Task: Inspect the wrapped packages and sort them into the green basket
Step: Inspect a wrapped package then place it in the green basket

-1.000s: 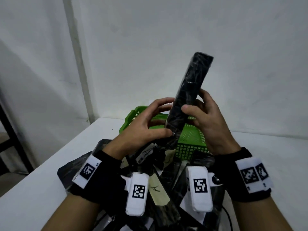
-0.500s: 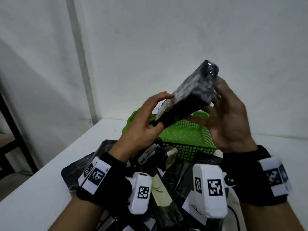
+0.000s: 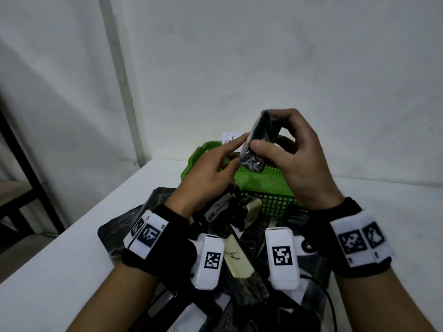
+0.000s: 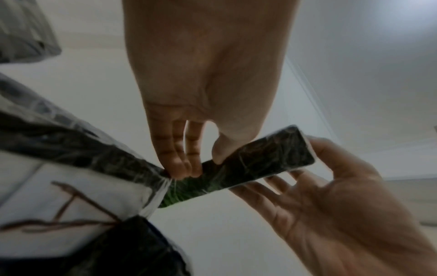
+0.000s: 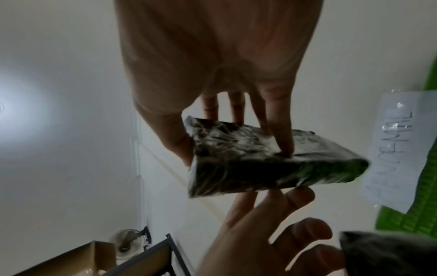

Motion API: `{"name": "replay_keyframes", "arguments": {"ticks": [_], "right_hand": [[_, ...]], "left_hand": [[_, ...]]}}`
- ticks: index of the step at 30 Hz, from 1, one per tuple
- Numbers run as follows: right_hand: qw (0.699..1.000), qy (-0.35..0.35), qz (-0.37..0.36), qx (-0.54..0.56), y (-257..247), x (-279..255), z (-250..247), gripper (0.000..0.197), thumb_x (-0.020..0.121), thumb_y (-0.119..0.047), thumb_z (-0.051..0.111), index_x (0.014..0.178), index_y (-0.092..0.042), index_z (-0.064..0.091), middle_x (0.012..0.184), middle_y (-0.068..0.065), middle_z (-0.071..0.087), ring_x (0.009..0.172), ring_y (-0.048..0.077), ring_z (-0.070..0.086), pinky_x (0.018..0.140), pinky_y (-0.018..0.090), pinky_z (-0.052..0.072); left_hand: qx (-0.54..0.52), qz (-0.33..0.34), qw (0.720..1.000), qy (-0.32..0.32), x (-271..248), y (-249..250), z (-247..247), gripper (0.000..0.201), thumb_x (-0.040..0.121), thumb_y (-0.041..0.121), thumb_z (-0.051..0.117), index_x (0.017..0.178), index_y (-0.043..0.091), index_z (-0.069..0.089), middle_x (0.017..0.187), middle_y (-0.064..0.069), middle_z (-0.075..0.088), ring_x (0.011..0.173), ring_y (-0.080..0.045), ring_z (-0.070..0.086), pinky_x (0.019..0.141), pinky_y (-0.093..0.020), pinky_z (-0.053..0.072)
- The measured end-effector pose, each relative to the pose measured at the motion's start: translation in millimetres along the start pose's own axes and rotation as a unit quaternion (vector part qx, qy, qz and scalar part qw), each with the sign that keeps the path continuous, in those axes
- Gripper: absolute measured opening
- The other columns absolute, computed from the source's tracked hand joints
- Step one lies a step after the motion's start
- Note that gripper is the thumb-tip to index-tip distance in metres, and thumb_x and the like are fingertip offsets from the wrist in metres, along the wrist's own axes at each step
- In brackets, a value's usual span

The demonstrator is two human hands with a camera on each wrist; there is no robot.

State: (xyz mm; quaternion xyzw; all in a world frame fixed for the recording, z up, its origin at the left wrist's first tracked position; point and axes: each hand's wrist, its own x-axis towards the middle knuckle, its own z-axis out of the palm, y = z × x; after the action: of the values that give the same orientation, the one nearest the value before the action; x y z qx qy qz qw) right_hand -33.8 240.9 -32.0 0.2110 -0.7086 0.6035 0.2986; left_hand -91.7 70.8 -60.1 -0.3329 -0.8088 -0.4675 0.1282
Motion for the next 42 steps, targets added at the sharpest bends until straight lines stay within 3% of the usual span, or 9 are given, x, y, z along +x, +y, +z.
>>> {"name": "replay_keyframes", "arguments": {"ticks": [4, 9, 12, 15, 18, 28, 31, 36, 42], "right_hand": [[0.998, -0.028, -0.033, -0.039, 8.5, -2.2, 0.4, 0.046, 0.082, -0.006, 0.081, 0.123, -0.013, 0.062, 0.129, 0.004, 0.063, 0.124, 0.015, 0.061, 0.1, 0.026, 0.052], [0.988, -0.131, -0.059, -0.048, 7.3, -4.1, -3.4, 0.034, 0.087, -0.01, 0.073, 0.121, -0.012, 0.068, 0.139, -0.002, 0.06, 0.131, 0.014, 0.057, 0.105, 0.036, 0.051], [0.997, -0.062, -0.034, 0.031, -0.1, -3.2, -4.4, 0.023, 0.094, -0.016, 0.058, 0.111, -0.008, 0.072, 0.127, 0.0, 0.07, 0.12, 0.017, 0.066, 0.102, 0.041, 0.053], [0.998, 0.045, 0.038, 0.022, 1.6, -0.6, -5.3, 0.051, 0.085, -0.038, 0.069, 0.133, -0.024, 0.059, 0.134, -0.014, 0.062, 0.115, 0.004, 0.066, 0.101, 0.044, 0.055], [0.994, 0.014, 0.105, 0.0, 5.2, 0.7, -9.4, 0.074, 0.076, -0.046, 0.072, 0.144, -0.04, 0.045, 0.139, -0.012, 0.058, 0.113, 0.0, 0.065, 0.101, 0.045, 0.055], [0.997, -0.021, 0.066, 0.036, -16.0, -2.5, -22.6, 0.112, 0.069, -0.043, 0.084, 0.157, -0.042, 0.016, 0.141, -0.01, 0.06, 0.117, 0.015, 0.068, 0.102, 0.05, 0.053], [0.973, -0.064, 0.112, 0.189, -35.0, -1.6, -22.3, 0.085, 0.081, -0.07, 0.063, 0.153, -0.036, 0.035, 0.137, -0.008, 0.065, 0.121, 0.018, 0.066, 0.092, 0.051, 0.057], [0.971, -0.024, 0.14, 0.193, -38.1, 0.3, -9.4, 0.023, 0.102, -0.017, 0.046, 0.119, -0.018, 0.062, 0.099, -0.003, 0.071, 0.087, 0.018, 0.071, 0.065, 0.041, 0.061], [0.985, 0.052, 0.08, 0.145, -17.3, 4.6, -8.6, 0.031, 0.101, -0.002, 0.044, 0.107, -0.021, 0.067, 0.093, 0.0, 0.072, 0.086, 0.02, 0.067, 0.072, 0.038, 0.059]], "left_hand": [[-0.249, -0.151, 0.957, 0.01, 0.2, 21.3, -4.3, 0.04, 0.105, 0.019, 0.037, 0.138, 0.028, 0.058, 0.106, -0.011, 0.072, 0.075, -0.027, 0.065, 0.073, -0.041, 0.058], [-0.335, -0.161, 0.928, -0.014, -4.3, 28.3, -16.4, 0.05, 0.092, 0.058, 0.051, 0.128, 0.025, 0.056, 0.108, -0.006, 0.071, 0.086, -0.025, 0.066, 0.079, -0.041, 0.055], [-0.328, -0.155, 0.932, -0.014, -2.4, 28.2, -13.5, 0.056, 0.077, 0.045, 0.072, 0.125, 0.025, 0.051, 0.108, -0.002, 0.07, 0.091, -0.028, 0.064, 0.088, -0.051, 0.054], [-0.303, -0.122, 0.945, -0.036, -4.1, 29.7, -10.1, 0.057, 0.079, 0.022, 0.075, 0.129, 0.024, 0.047, 0.122, -0.005, 0.066, 0.101, -0.029, 0.069, 0.086, -0.044, 0.057], [-0.232, -0.076, 0.966, -0.08, -9.0, 31.6, -10.2, 0.058, 0.084, 0.007, 0.075, 0.129, 0.03, 0.047, 0.131, 0.003, 0.06, 0.097, -0.016, 0.069, 0.079, -0.029, 0.059], [-0.152, 0.026, 0.986, -0.055, -7.6, 31.3, -21.4, 0.079, 0.068, -0.001, 0.074, 0.132, 0.035, 0.043, 0.135, 0.015, 0.054, 0.115, -0.012, 0.062, 0.097, -0.028, 0.052], [-0.044, 0.079, 0.996, -0.002, -7.3, 26.7, -32.6, 0.086, 0.07, -0.01, 0.068, 0.139, 0.034, 0.042, 0.137, 0.015, 0.052, 0.125, -0.001, 0.052, 0.096, -0.009, 0.04], [0.121, 0.092, 0.987, 0.049, -6.9, 9.5, -31.1, 0.093, 0.07, -0.012, 0.063, 0.146, 0.035, 0.037, 0.142, 0.016, 0.046, 0.129, -0.013, 0.043, 0.104, -0.017, 0.034], [0.117, 0.113, 0.985, 0.056, -8.7, 7.0, -35.0, 0.079, 0.08, 0.011, 0.071, 0.149, 0.034, 0.039, 0.155, 0.016, 0.036, 0.139, -0.012, 0.033, 0.115, -0.032, 0.029]]}}
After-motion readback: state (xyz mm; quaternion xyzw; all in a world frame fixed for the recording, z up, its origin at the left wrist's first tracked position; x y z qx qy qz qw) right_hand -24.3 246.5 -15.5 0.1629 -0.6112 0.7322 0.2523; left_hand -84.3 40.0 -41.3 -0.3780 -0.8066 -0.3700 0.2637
